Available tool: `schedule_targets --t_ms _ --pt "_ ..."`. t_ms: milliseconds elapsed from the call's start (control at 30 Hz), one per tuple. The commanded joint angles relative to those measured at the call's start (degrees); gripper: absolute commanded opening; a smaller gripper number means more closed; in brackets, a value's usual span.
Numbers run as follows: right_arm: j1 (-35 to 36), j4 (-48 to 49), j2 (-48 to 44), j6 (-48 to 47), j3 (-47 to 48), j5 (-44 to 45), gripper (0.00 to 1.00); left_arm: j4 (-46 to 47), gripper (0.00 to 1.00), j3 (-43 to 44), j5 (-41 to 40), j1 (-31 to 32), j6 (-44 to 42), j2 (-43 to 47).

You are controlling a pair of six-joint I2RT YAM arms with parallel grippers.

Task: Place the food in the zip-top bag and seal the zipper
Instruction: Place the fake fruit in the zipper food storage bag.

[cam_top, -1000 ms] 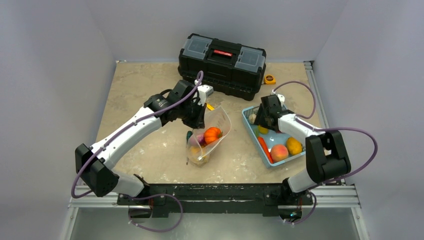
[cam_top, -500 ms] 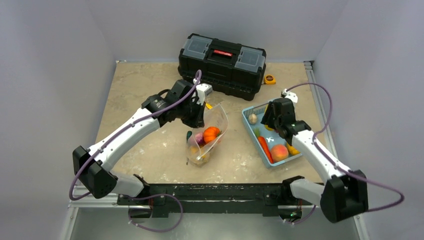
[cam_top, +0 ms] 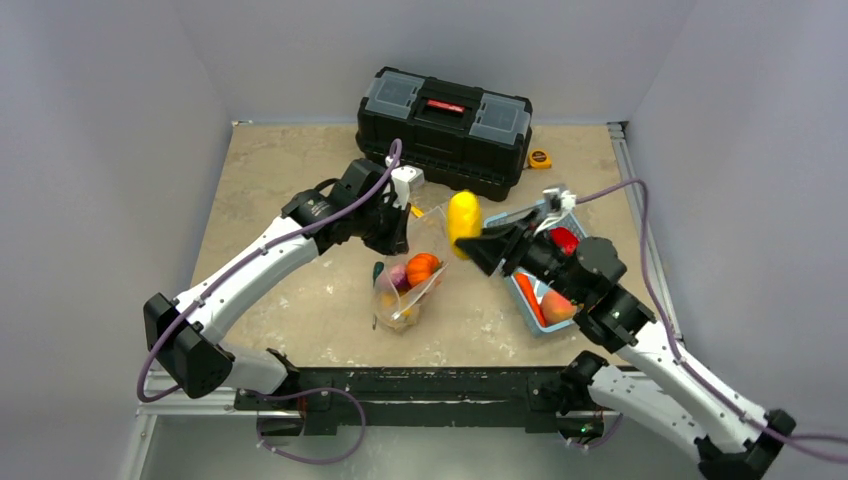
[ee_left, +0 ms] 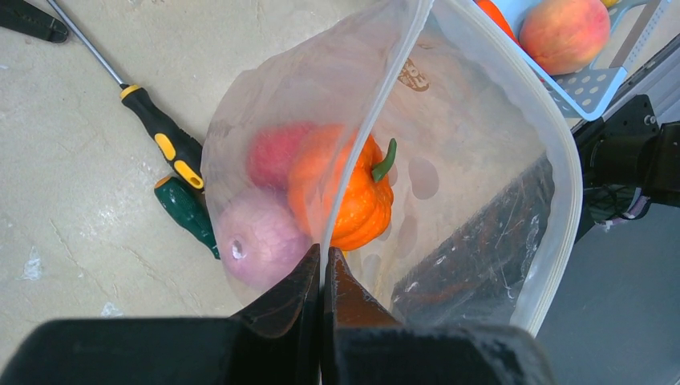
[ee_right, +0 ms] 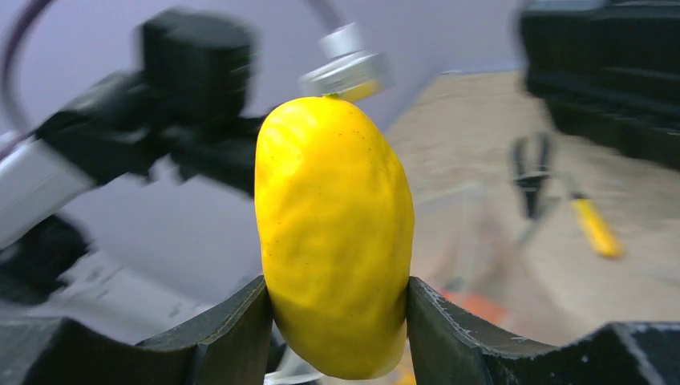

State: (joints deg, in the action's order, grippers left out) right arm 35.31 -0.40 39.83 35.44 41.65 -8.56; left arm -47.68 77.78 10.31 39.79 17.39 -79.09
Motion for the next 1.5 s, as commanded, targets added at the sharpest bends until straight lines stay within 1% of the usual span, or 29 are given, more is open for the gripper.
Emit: schedule_targets --t_ms 0,33,100,233,300,367,433,533,600,667,700,800,933,1033,1100,1267,1400,1467 --pt "17.16 14.73 5.12 0.04 2.26 3.27 0.00 1.68 0.00 0.81 0.34 -0.05 0.19 1.42" --pt "20.84 15.30 6.52 -1.24 2.85 6.74 0.00 1.63 0.00 0.80 0.01 -0.01 0.19 1.50" --pt "25.96 17.96 9.33 -3.24 2.88 11.83 0.00 1.56 0.00 0.71 -0.42 -0.06 0.19 1.65" --pt "33.11 24.82 14.32 -8.05 1.08 19.18 0.00 1.65 0.00 0.63 -0.91 0.01 0.08 2.06" --pt "35.03 26.52 15.90 -9.60 0.08 23.49 0.03 1.71 0.00 0.62 -0.77 0.01 0.10 2.28" --pt "35.18 24.79 17.80 -9.46 0.67 27.09 0.08 1.79 0.00 0.62 -0.44 -0.05 0.09 2.56" --pt "35.23 20.44 19.96 -9.54 2.61 29.91 0.13 1.85 0.00 0.62 -0.13 -0.06 0.06 2.69" --pt "35.28 18.24 21.15 -9.78 3.34 31.82 0.20 1.89 0.00 0.66 0.21 -0.02 0.02 2.64" --pt "35.27 18.21 19.75 -9.94 1.45 33.73 0.30 1.89 0.00 0.71 0.32 -0.04 0.02 2.51" --pt "35.29 18.00 17.77 -10.16 -0.17 35.46 0.44 1.87 0.00 0.69 0.42 -0.03 0.02 2.56" --pt "35.31 17.90 17.44 -10.31 -0.57 35.72 0.49 1.82 0.00 0.71 0.37 -0.03 0.02 2.59" --pt "35.28 16.13 17.85 -11.13 -0.06 36.14 0.54 1.80 0.00 0.75 0.48 -0.02 0.02 2.57" --pt "35.27 16.38 19.57 -10.87 0.30 36.59 0.62 1.93 0.00 0.62 0.68 -0.04 0.08 2.43" --pt "35.33 16.56 20.67 -10.21 0.43 36.78 0.76 1.87 0.00 0.62 0.68 -0.06 0.09 2.02" --pt "35.29 15.97 21.32 -10.04 1.09 36.71 0.81 1.80 0.00 0.66 0.68 -0.06 0.10 1.89" --pt "35.30 13.23 21.43 -9.95 2.72 36.77 0.83 1.84 0.00 0.66 0.57 -0.02 0.02 1.87" --pt "35.28 10.47 19.37 -9.66 3.74 36.33 0.84 1.80 0.00 0.71 0.43 -0.02 0.02 1.90" --pt "35.27 8.38 18.70 -8.89 4.64 35.33 0.86 1.85 0.00 0.71 0.40 -0.03 0.02 1.92"
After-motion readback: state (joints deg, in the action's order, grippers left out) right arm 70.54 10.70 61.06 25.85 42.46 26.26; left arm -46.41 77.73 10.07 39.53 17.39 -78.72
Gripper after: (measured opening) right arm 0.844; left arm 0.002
